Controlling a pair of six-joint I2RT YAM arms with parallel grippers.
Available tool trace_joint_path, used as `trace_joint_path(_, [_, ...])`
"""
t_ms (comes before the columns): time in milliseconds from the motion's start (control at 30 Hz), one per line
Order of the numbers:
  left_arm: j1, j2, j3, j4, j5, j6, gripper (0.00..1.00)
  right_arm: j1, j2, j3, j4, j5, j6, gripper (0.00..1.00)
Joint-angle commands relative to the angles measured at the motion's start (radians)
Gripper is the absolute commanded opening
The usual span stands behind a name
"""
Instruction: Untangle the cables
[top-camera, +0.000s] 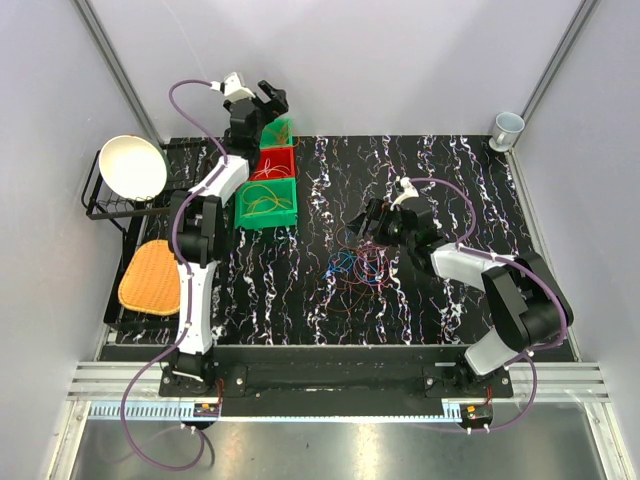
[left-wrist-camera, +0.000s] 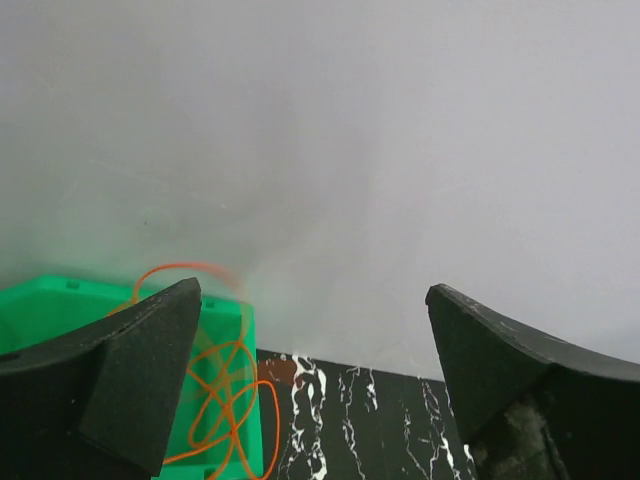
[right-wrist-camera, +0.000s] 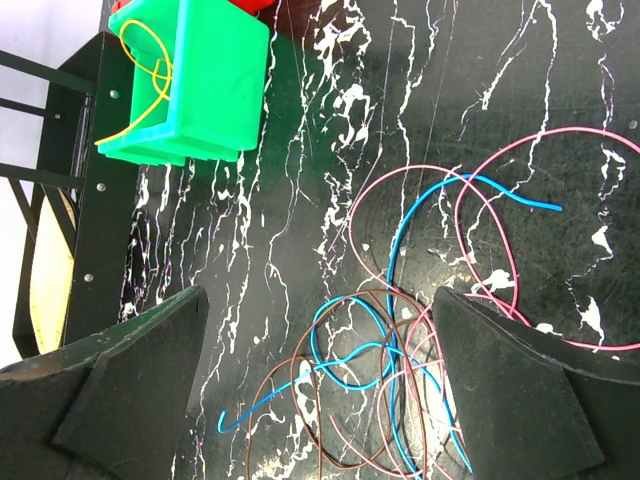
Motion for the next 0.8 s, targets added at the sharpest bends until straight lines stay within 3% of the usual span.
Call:
trace_joint_path(0, [-0.003,-0.027,0.033,0.002,-0.049,0.038,0.99,-0.004,0.004,0.041,0.033,-0.026,0.002,1.00])
trace_joint_path(200, [-0.019,-0.123,-0.019,-0.057,-0.094,0.080,0.99,-0.004,0.012,0.046,0.033,-0.034,0.003,1.00])
trace_joint_path(567, [-0.054,-0.330,-0.062,-0.399,-0.085,0.074,0.99,-0.004,0.018,0.055,0.027,-0.037,0.000,1.00])
trace_joint_path(767, [-0.062,-0.527,-0.221,-0.553,-0.037,0.043,0.98,-0.004,0.017,0.058,0.017,-0.031,-0.008,1.00])
